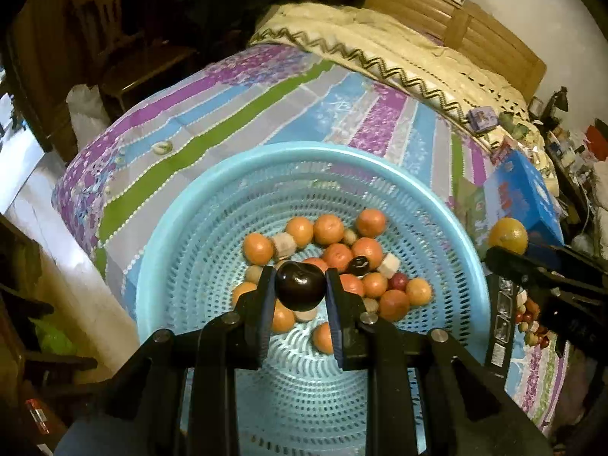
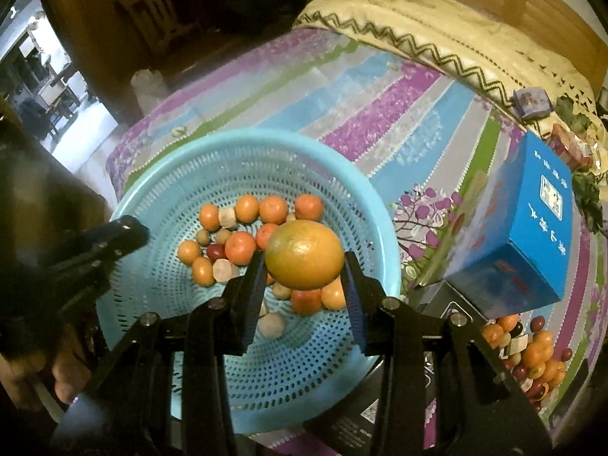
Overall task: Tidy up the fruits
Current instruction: 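Carry the plum and grapefruit in both tools over the blue basket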
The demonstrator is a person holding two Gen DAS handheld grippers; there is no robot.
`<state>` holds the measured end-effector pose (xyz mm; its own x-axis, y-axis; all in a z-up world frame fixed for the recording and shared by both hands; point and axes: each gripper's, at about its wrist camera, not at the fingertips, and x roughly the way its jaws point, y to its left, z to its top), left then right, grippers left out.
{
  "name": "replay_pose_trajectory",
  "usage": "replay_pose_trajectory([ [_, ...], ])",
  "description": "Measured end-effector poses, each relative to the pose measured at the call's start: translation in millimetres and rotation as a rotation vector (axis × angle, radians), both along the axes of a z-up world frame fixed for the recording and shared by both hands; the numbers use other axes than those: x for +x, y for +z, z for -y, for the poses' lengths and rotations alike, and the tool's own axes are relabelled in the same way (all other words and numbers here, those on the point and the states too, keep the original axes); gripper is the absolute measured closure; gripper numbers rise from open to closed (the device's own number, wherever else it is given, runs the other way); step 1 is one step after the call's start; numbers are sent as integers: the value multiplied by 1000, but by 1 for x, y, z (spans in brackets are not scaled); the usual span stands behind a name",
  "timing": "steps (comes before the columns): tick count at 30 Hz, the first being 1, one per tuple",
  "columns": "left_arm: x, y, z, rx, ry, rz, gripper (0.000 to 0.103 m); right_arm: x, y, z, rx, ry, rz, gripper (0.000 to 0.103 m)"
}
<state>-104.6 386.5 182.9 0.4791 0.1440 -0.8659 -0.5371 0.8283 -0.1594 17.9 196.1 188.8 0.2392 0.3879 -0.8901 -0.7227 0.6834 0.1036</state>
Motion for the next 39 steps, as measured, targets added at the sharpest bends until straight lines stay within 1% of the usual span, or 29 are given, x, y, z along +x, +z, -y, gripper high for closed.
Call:
replay_pose_trajectory([
  [4,-5,-9,-11,-18,23,-17,78,7,-9,5,-11,-11,-35,63],
  [8,-4,-16,-15,-51,20,-28,78,8,-12,2,-16,-3,-56,63],
  [11,-2,-19,-15,-60,14,-36,78,8,-14,0,-20,5,-69,63],
  [19,2,-22,-17,-65,8,-46,78,11,-16,-4,-38,22,-72,63],
  [36,9,-34,-15,-88,3,-76,78,10,-21,-6,-38,33,-79,62],
  [37,9,-35,-15,-90,4,-79,74,11,-20,-7,-39,34,-78,62],
  [38,9,-36,-16,-93,4,-79,65,10,-21,-7,-38,34,-78,62],
  [39,9,-36,-16,-92,3,-77,61,10,-20,-6,-37,34,-79,62],
])
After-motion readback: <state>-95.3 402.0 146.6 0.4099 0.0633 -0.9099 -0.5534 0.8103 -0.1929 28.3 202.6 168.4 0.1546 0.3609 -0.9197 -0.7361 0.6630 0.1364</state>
